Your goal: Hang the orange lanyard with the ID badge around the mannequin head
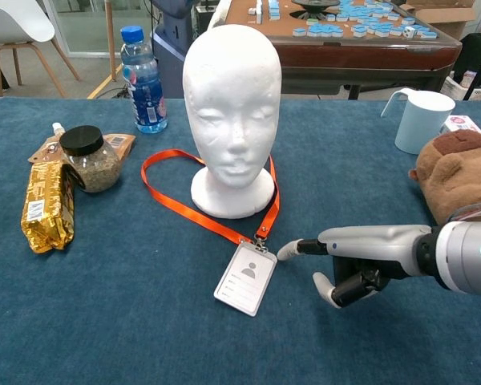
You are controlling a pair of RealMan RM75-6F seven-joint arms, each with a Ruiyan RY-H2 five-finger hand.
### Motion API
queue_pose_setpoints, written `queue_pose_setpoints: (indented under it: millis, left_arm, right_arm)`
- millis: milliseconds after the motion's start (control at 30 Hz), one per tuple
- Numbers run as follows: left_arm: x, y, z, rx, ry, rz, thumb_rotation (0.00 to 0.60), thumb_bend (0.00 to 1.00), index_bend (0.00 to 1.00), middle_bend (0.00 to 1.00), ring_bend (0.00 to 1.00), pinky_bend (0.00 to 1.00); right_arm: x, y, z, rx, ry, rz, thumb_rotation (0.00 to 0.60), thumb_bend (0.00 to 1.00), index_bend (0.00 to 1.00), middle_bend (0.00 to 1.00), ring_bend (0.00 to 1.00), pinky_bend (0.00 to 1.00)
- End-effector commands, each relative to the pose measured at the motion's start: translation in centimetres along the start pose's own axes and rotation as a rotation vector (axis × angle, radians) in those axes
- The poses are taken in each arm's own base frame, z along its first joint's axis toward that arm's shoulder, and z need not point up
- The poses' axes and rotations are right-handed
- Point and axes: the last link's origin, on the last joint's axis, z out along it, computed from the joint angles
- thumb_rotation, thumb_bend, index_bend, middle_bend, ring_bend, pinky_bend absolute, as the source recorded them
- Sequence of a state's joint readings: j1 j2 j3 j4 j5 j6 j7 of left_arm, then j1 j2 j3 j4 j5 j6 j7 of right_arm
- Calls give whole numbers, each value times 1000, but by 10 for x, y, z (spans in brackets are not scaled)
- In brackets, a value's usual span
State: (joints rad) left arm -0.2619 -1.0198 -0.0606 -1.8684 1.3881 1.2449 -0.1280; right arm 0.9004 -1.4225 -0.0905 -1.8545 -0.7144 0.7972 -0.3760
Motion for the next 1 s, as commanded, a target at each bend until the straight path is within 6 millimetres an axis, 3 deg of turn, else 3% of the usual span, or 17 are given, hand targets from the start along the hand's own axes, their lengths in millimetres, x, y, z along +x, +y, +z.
queue_pose_setpoints:
  millis: [33,767,1000]
  left_arm:
    - [-1,1,0,-1,-1,0,600,223,0,0,0,112]
    - [1,-10,-3,35,6,-10,600,223,0,0,0,112]
    - [1,-14,-4,43,10,-16,600,223,0,0,0,112]
  right_arm:
    - [0,2,2,-7,1,2,406,755,74,1000,1000,1000]
    - [15,-24,48,28,48,38,405,754,74,1000,1000,1000]
    - [18,-25,45,29,74,42,406,755,74,1000,1000,1000]
